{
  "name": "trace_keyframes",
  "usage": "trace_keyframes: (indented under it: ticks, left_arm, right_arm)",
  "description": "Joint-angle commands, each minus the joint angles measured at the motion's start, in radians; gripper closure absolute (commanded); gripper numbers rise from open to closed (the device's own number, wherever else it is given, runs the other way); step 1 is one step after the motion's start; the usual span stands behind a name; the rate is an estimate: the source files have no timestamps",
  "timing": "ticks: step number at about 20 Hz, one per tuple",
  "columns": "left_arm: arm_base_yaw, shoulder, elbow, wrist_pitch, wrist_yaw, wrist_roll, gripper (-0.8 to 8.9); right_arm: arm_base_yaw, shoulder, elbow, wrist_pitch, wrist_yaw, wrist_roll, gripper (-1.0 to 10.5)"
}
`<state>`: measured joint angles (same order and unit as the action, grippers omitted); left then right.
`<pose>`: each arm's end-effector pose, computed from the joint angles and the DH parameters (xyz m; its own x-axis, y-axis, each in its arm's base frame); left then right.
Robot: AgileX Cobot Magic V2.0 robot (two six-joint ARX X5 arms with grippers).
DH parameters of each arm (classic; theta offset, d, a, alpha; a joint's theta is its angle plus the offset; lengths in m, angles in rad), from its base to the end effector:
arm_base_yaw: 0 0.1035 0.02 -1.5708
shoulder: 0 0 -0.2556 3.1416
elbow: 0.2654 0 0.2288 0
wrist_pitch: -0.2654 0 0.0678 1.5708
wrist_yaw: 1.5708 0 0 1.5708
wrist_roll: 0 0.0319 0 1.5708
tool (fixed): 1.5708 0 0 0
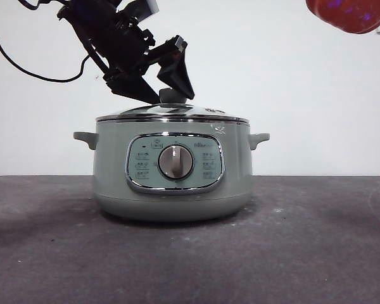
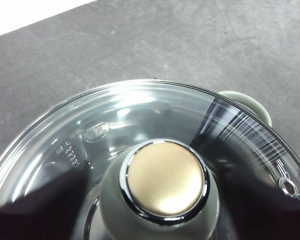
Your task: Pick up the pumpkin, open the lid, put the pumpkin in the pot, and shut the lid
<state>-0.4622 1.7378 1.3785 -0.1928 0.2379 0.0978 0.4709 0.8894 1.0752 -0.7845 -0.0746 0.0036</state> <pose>0.3318 -0.1737 0.2823 0.6355 -0.5799 -0.5097 0.6559 0.7538 -0.0399 0.1301 0.0689 0.3457 0.7003 0.4402 -0.5620 -0.5055 0.8617 0.0450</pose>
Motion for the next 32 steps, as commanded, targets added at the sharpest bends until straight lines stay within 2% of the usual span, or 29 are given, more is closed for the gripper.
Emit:
trace_keyframes:
  ticks: [1, 2, 3, 11, 20, 27, 29, 32]
  left_arm:
    - [-0.003, 0.009, 0.003, 0.001, 0.003, 0.011, 7.47]
    - [-0.003, 0.009, 0.003, 0.000, 0.003, 0.011, 8.20]
    - [-0.003, 0.009, 0.003, -0.002, 0.003, 0.011, 8.26]
    - [-0.003, -0.018, 0.003, -0.009, 0.002, 0.011, 8.26]
    - [0.000, -0.172, 0.004, -0.035, -0.008, 0.008, 8.25]
    - [0.006, -0.420, 0.004, -0.228, -0.093, 0.010, 8.25]
    - [0.006, -0.507, 0.004, -0.311, -0.121, 0.011, 8.25]
    - [0.006, -0.629, 0.004, -0.427, -0.143, 0.011, 8.25]
  right_arm:
    - [0.001, -0.001, 0.002, 0.006, 0.005, 0.006, 9.6]
    - [0.001, -0.001, 0.002, 0.006, 0.006, 0.006, 9.6]
    - [0.000, -0.001, 0.002, 0.006, 0.006, 0.006, 9.6]
    - [0.001, -0.001, 0.002, 0.007, 0.006, 0.006, 9.6]
    - [0.001, 0.001, 0.002, 0.025, 0.005, 0.006, 9.6]
    - [0.002, 0.071, 0.003, 0.140, -0.025, 0.006, 9.6]
    - [0.002, 0.135, 0.018, 0.195, -0.081, 0.006, 9.6]
    - [0.006, 0.262, 0.084, 0.243, -0.084, 0.000, 9.6]
